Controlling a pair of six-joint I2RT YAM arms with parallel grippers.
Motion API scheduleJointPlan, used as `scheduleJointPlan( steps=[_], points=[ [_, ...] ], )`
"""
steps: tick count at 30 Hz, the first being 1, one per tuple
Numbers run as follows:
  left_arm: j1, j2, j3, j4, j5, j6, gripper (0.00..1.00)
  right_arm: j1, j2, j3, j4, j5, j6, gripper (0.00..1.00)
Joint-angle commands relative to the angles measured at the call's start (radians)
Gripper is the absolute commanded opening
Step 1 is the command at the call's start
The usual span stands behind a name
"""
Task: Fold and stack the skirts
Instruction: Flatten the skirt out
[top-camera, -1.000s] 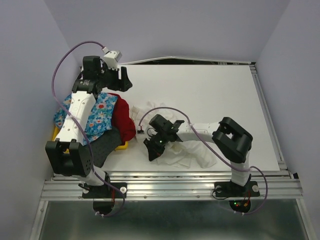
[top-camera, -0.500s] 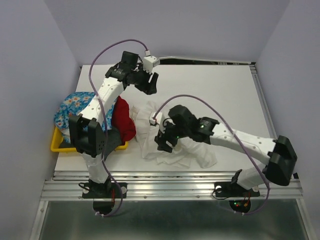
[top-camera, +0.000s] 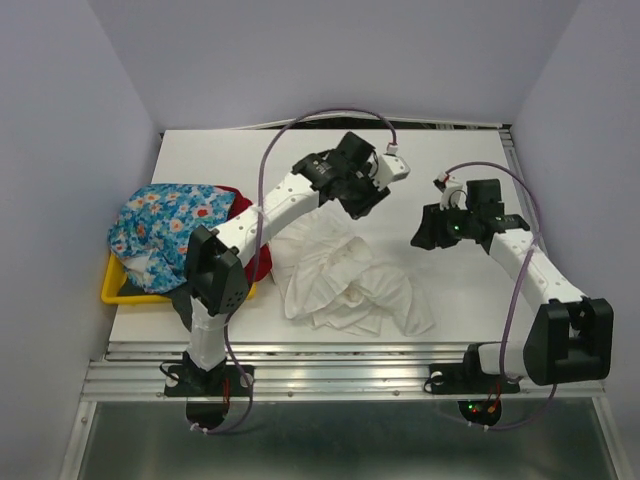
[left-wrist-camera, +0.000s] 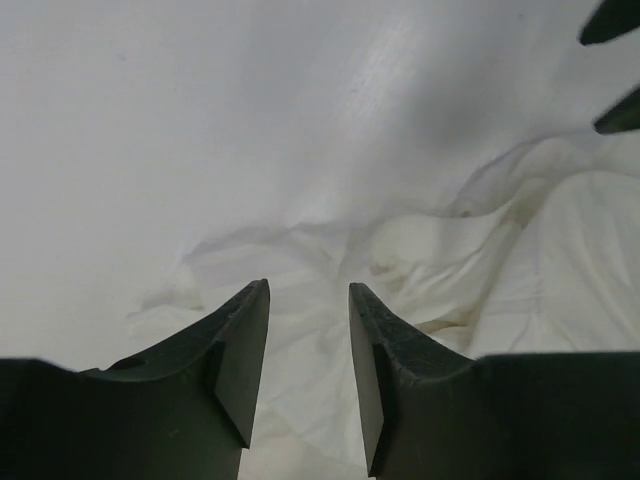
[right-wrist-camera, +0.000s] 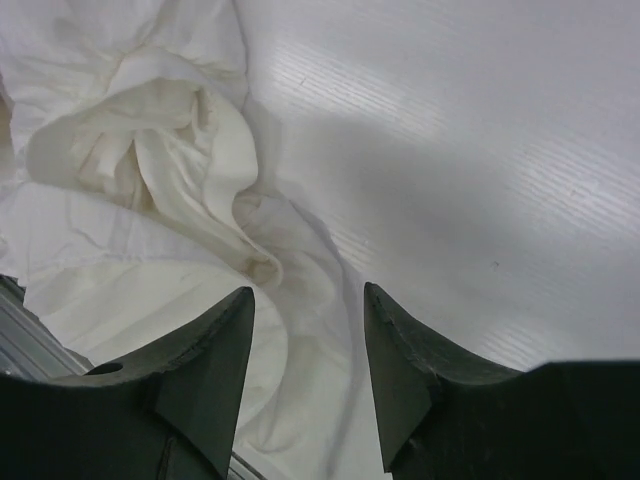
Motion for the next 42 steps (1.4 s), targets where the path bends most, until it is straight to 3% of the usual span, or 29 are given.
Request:
scheduleJointPlan(
  steps=[1,6,12,20,23,26,28,32,36,39,42],
  points=[
    [-0.064,-0.011,-0.043,-0.045,-0.109,0.051,0.47,-0.081,0.042,-0.021,-0.016,-0.196,0.06,0.53],
    [-0.169,0.015,-0.107,-0.062,-0.276,0.099,0.5,-0.081,0.125,-0.032,-0.022,-0.277,0.062,0.55],
    [-0.181,0.101,-0.063,-0.065,-0.382,0.108,0.54,-0.081,0.278,-0.014,-0.01,-0.381,0.048,0.59],
    [-0.181,0.175,-0.027,-0.1,-0.356,0.179,0.52,-0.081,0.373,-0.052,0.024,-0.507,0.037,0.55],
    [-0.18,0.198,-0.037,-0.102,-0.358,0.186,0.46,-0.081,0.381,-0.067,0.009,-0.565,0.004,0.51],
    [-0.164,0.195,-0.029,-0.076,-0.376,0.173,0.28,-0.081,0.379,-0.073,-0.045,-0.636,-0.074,0.42],
    [-0.135,0.192,0.04,-0.071,-0.385,0.133,0.01,-0.081,0.369,-0.08,-0.096,-0.702,-0.137,0.32],
    [-0.069,0.201,0.254,-0.097,-0.385,0.065,0.0,-0.081,0.333,-0.061,-0.162,-0.759,-0.202,0.11],
    [0.001,0.196,0.426,-0.13,-0.358,-0.063,0.0,-0.07,0.263,-0.043,-0.169,-0.764,-0.223,0.01],
    [0.07,0.144,0.385,-0.117,-0.286,-0.136,0.0,0.005,0.179,-0.046,-0.107,-0.614,-0.196,0.01],
    [0.122,0.081,0.207,-0.101,-0.162,-0.17,0.0,0.083,0.106,-0.067,-0.027,-0.463,-0.18,0.01]
  ],
)
